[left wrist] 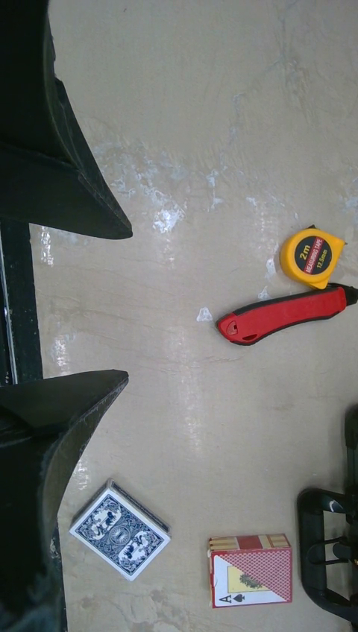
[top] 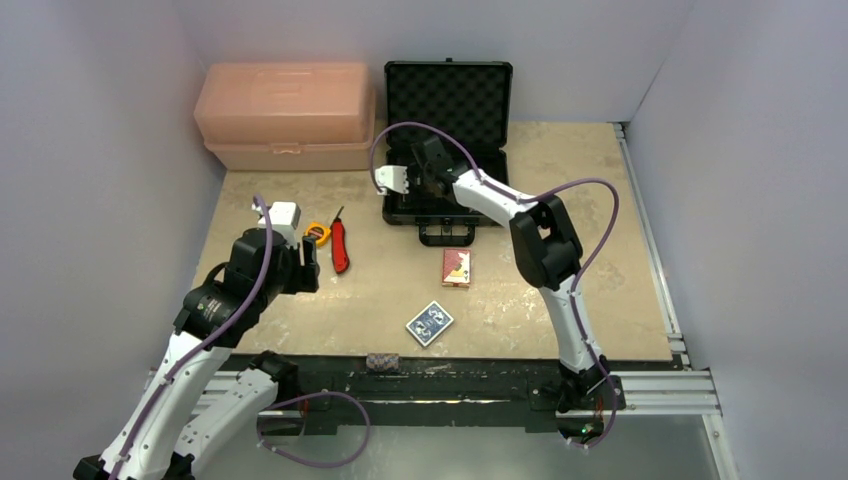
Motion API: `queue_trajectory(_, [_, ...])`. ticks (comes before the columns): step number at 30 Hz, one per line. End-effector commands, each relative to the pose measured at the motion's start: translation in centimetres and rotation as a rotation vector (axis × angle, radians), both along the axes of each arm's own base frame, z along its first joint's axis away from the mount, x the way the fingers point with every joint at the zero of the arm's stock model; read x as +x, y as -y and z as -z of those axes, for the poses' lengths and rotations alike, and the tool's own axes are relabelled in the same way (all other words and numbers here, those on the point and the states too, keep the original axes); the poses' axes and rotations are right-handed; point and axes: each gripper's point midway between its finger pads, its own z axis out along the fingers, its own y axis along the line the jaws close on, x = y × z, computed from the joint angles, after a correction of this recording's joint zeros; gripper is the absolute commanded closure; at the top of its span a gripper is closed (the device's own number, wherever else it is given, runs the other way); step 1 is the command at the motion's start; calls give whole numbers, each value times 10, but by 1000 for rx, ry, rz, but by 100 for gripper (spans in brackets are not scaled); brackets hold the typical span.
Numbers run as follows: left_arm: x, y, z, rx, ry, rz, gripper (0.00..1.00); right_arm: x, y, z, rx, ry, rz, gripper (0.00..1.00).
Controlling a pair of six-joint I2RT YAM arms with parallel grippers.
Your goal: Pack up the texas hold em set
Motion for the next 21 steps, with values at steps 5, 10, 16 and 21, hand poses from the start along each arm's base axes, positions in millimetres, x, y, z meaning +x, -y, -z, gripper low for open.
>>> queue_trajectory(5, [5,-1,-6,-6,28,-9,36,9,0,-40,24,73,-29,26])
queue_trajectory(10, [5,-1,-7,-12,27,-10,36,2,4,-42,29,63,-20,6])
queue_trajectory(16, [6,-1,-7,-17,28,-8,36,-7,8,-38,20,27,-6,4])
queue_trajectory(21, [5,-2,-7,-17,28,-10,36,-15,-6,-74,126,32,-40,4])
